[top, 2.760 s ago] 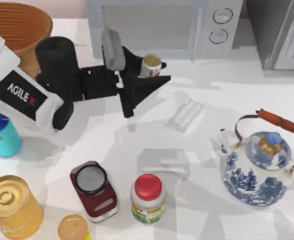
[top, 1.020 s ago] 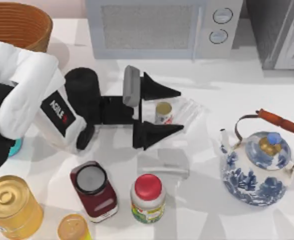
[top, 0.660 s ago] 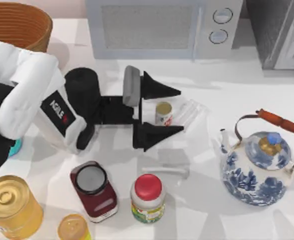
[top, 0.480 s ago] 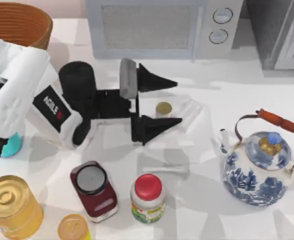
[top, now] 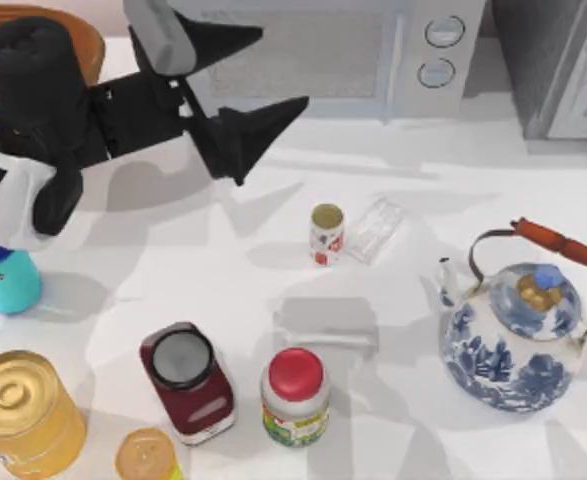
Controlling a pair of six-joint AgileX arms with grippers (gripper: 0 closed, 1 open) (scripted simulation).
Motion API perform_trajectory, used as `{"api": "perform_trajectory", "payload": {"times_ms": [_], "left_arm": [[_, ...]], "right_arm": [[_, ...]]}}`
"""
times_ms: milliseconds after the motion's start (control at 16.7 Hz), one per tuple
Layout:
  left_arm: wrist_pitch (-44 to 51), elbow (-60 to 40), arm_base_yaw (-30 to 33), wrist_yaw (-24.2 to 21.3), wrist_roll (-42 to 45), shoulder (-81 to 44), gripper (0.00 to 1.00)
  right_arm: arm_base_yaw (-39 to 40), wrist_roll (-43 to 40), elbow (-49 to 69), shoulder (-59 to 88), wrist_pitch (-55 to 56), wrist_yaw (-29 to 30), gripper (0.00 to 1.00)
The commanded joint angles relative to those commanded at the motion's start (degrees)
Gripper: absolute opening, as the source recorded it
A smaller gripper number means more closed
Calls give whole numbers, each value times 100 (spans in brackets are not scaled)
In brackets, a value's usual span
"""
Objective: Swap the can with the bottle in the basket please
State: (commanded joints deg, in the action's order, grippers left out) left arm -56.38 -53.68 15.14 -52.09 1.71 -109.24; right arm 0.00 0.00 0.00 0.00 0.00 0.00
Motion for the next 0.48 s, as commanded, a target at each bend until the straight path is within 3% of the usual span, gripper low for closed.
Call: {"api": "perform_trajectory", "payload": {"times_ms": [480], "left_arm": [[2691, 2561, -650, 2396, -126, 5387, 100]], "right_arm": [[0, 0, 0, 0, 0, 0, 100]]}}
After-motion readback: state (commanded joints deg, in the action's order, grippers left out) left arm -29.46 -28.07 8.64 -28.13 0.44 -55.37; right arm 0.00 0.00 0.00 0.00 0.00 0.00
